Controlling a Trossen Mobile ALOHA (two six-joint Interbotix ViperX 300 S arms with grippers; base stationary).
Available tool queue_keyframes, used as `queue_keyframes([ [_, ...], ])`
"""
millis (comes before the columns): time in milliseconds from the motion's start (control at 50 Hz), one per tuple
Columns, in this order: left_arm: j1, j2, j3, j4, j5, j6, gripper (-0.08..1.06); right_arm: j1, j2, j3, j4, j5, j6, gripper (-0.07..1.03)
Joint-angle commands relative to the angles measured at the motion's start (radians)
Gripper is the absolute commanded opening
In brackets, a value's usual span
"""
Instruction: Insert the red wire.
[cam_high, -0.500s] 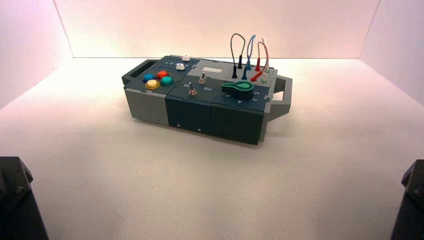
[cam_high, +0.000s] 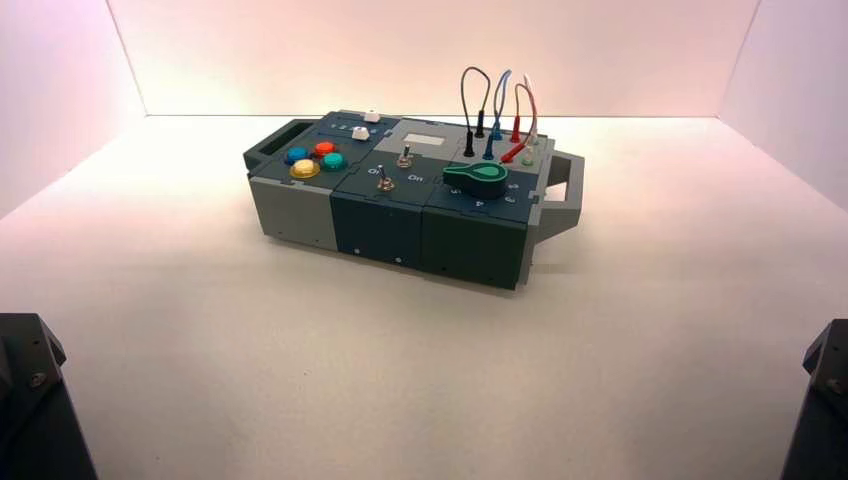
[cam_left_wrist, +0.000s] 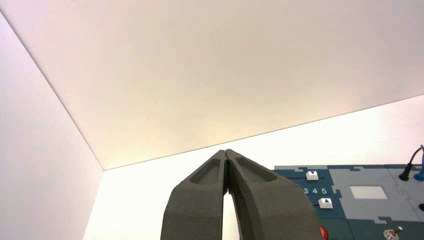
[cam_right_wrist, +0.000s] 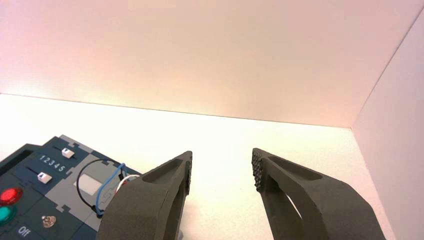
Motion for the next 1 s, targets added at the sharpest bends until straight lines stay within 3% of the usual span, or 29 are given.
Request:
queue_keyframes([
  [20, 0.002, 0.0, -0.02, 0.0, 0.003, -0.003, -0.03, -0.002, -0.006, -0.015, 0.002, -0.003, -0.002, 0.63],
  [320, 0.002, -0.002, -0.029, 0.0, 0.031, -0.003, -0.03, 0.014, -0.008, -0.028, 0.014, 0.069, 0.006, 0.63],
  [700, -0.026, -0.002, -0.103, 0.006, 0.244, 0.003, -0.03, 0.052, 0.017, -0.08, 0.144, 0.241, 0.006, 0.63],
  [820, -0.067, -0.002, -0.121, 0.008, 0.307, 0.031, -0.03, 0.064, 0.034, -0.1, 0.224, 0.33, 0.003, 0.63],
  [860, -0.08, 0.0, -0.126, 0.008, 0.319, 0.04, -0.03, 0.063, 0.035, -0.103, 0.232, 0.344, 0.005, 0.63],
  [1000, -0.146, 0.003, -0.141, 0.009, 0.371, 0.11, -0.03, 0.064, 0.055, -0.12, 0.287, 0.437, 0.002, 0.63],
])
